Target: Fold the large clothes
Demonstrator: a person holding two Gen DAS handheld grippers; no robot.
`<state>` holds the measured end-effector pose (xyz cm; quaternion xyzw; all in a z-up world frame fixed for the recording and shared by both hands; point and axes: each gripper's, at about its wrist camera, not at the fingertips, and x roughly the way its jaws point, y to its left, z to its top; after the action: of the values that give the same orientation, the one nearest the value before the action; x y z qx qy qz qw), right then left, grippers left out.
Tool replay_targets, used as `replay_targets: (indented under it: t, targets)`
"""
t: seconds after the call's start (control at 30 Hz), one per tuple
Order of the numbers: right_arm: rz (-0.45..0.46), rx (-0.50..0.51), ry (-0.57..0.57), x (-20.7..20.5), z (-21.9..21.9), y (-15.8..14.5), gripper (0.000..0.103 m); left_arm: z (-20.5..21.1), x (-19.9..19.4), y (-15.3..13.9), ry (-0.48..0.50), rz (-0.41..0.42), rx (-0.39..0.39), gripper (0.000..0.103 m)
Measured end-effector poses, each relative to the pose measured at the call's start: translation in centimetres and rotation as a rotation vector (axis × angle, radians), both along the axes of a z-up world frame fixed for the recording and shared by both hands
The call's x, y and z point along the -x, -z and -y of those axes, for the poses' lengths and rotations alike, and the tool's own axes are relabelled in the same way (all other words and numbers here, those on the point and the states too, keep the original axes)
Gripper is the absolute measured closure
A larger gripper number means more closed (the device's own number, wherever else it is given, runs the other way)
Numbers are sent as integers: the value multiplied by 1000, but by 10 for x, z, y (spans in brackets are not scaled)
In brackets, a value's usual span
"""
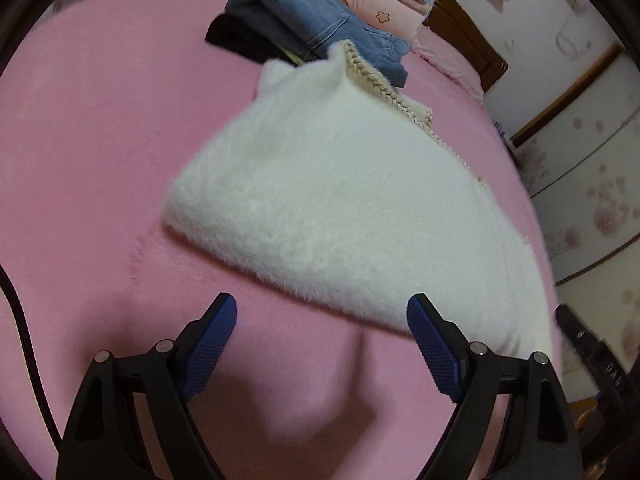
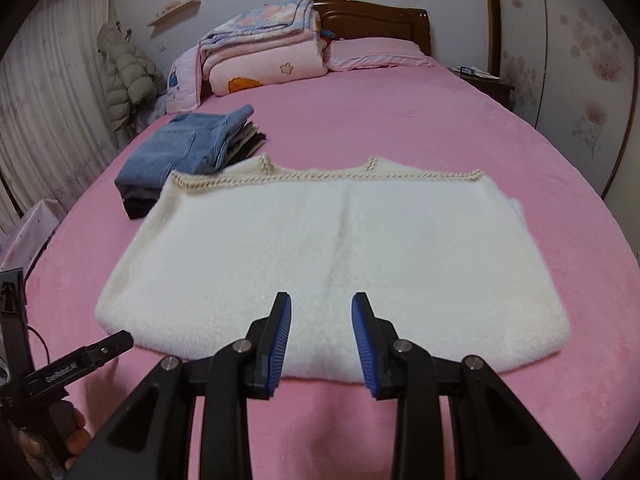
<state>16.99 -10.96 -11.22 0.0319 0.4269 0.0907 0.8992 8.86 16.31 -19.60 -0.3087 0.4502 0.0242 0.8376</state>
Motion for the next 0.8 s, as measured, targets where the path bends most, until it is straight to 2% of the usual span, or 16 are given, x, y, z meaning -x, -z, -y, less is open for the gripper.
replay_targets:
  t: [0.07,0.2,0.33,0.43,0.47,0.5,0.57,0.6,0.7,0.8]
  targets:
    - [-15,-5,-1,-2,-3,8,72,-5,-7,11,-18,26,29,19]
    - [-32,1,3,-9,-4,19,72,-9,-29,16,-24,82,25,19]
    - [-41,19,-1,-16,-6,27,72,-15,-51,17,-69,82,55,19]
    - [-37,16,-8,-21,-8,30,72,-13,-65,17,-91,62,40,19]
    - [-33,16,-11,-23,-9,30,72,-12,-68,16,-96,54,24,26]
    - [-30,19,-14,-25,-10,31,72,-10,-72,14,-101,42,-12,43]
    - [-23,28,-21,-29,-13,32,72,-5,-77,10,-92,35,-68,69]
    - [-21,35,-24,-33,-14,32,72,-3,-78,5,-85,46,-88,76]
    - [-5,47,-30,-43,-17,31,74,9,-77,-14,-67,81,-170,80]
    - [10,55,-51,-56,-24,32,83,19,-75,-29,-66,102,-230,82]
